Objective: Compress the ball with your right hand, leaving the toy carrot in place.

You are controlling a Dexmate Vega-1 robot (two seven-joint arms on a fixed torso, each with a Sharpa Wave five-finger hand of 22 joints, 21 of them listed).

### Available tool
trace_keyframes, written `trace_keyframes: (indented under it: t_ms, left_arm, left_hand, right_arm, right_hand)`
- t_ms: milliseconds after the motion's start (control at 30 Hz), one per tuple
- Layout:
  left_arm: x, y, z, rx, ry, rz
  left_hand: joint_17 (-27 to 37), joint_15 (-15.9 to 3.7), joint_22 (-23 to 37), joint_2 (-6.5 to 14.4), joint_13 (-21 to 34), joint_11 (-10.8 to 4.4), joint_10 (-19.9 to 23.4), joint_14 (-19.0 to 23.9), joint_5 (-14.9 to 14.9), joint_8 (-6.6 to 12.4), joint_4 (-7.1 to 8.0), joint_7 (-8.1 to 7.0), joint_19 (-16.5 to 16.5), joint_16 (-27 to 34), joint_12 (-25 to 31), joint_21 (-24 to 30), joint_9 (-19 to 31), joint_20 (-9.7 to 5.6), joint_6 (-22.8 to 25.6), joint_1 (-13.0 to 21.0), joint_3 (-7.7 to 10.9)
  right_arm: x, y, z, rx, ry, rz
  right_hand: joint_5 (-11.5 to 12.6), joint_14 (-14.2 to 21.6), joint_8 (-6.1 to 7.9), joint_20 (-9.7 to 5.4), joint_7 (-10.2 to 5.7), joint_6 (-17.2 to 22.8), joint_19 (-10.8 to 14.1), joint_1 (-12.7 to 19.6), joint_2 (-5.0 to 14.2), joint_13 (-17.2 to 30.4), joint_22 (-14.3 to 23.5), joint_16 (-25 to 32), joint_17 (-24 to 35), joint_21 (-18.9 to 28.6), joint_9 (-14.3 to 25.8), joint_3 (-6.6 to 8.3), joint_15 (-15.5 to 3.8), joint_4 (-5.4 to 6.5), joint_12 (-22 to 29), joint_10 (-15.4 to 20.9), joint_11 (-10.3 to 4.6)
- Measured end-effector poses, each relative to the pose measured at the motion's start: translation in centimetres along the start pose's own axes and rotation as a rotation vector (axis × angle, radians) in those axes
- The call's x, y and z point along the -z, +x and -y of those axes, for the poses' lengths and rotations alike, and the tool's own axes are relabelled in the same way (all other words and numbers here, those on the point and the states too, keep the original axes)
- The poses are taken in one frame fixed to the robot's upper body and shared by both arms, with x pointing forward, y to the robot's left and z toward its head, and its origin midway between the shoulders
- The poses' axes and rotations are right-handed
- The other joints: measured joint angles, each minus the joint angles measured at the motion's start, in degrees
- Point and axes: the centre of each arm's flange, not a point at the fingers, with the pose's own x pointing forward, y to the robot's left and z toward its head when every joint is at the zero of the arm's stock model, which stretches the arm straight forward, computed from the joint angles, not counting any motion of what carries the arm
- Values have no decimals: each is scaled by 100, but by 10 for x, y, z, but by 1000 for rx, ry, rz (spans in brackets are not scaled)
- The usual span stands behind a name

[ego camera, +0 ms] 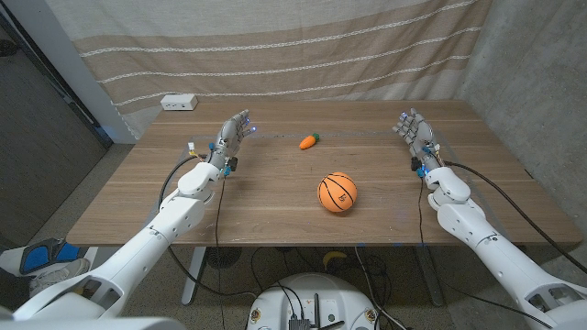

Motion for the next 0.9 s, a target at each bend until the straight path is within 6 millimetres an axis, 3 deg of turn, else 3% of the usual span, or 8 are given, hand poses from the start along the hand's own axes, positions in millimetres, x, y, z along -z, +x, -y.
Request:
trace_keyframes:
  t_ms: [267, 533, 900]
  left_arm:
    - [-2, 3, -3, -2, 9, 9]
    - [-3, 7, -7, 4, 14, 15]
    - [-4, 13, -9, 12, 13, 20]
  left_hand:
    - [0, 0, -1, 0, 0, 0, 0, 0, 0, 0, -19, -21, 31, 0, 0, 0, 0, 30, 21, 0, 20]
    - [0, 0, -1, 0, 1, 0, 0, 0, 0, 0, -42, -21, 63, 0, 0, -37, -1, -1, 21, 0, 43]
    - [1, 0, -1, 0, 1, 0, 0, 0, 0, 0, -65, -41, 94, 0, 0, -58, -1, 30, 41, 0, 17]
  right_arm:
    - [-14, -1, 0, 15, -21, 47]
    - [-26, -1, -4, 18, -41, 89]
    - [-45, -3, -12, 11, -86, 154]
  right_hand:
    - [44, 204, 0, 100, 22, 203, 107, 54, 53, 0, -1, 88, 17, -25, 0, 40, -3, -103, 34, 144, 42]
    - [44, 253, 0, 80, 33, 256, 125, 106, 0, 0, -1, 99, 16, -25, -1, 69, -14, -167, 33, 187, 80]
    - [88, 285, 0, 121, 10, 338, 165, 105, 0, -1, -1, 121, 16, -25, -1, 100, -46, -229, 33, 245, 20]
